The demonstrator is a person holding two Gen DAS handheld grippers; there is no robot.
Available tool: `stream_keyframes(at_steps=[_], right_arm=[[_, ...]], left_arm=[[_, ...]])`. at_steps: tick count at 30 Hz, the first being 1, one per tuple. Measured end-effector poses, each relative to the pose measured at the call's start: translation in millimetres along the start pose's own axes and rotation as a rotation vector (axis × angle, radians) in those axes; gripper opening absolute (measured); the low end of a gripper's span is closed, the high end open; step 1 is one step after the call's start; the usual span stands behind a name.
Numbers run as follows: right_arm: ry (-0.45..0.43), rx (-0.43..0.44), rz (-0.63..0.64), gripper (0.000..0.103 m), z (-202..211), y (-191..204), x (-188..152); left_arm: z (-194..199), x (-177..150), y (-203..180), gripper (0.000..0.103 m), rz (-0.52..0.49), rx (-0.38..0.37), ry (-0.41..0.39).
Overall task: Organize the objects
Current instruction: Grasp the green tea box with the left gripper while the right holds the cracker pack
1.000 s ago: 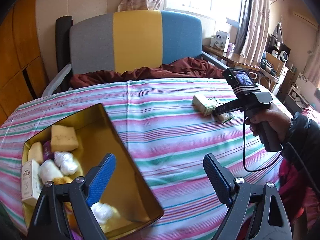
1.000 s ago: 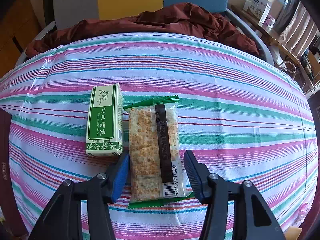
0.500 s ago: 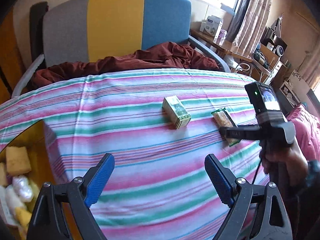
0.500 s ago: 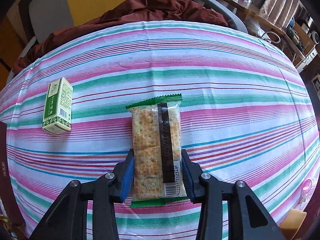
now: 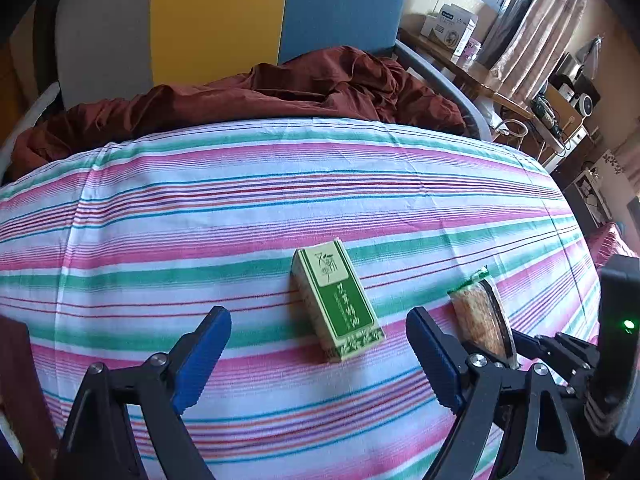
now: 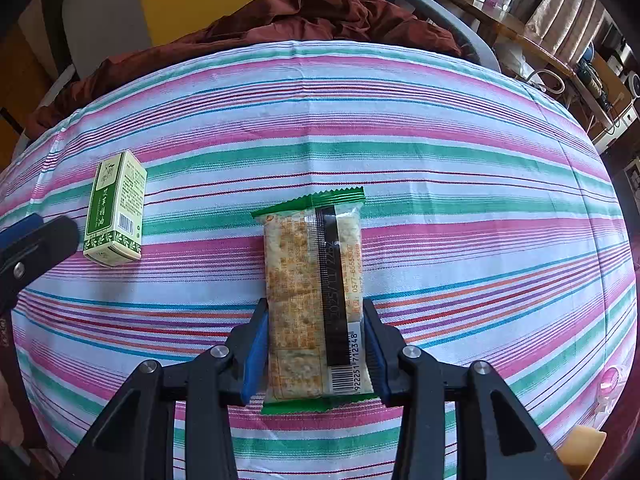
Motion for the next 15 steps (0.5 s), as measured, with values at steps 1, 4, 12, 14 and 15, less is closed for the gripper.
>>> stream_keyframes(at_steps=[1,4,12,14,15], right_arm=[[0.001,0.000,0.000,0.043,0,-1,0],[0.002,-0.006,0.005,0.043,-3,-2,3],[-0.006,-0.006,0.015,0.043,0,0,1],[-0.011,-0.010,0.026,0.042,-1,-1,5],[-0.014,-0.013,0.029,0.042,0,2,2]], left_arm=[[-5,3,-1,0.086,0.001,0.009,0.005],[-24,10,-4,0.078,0.003,0.008,0.034],[-26,-8,-10,0.033,-0.070,0.030,0.019],[-17,-25,-9,0.033,-0.103,0.034,0.005],[-12,-33,-7,0.033,-0.112,0.037,0.000]])
Point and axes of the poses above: each gripper's, at about its wrist camera, not at the fingertips, and z roughly against the way its jaws point, y to its left, x to its top, the point moved 2 cm from there along -z, roughly the way its jaws point, and after that the axes turned 1 degree about z, right-handed, at the moved point
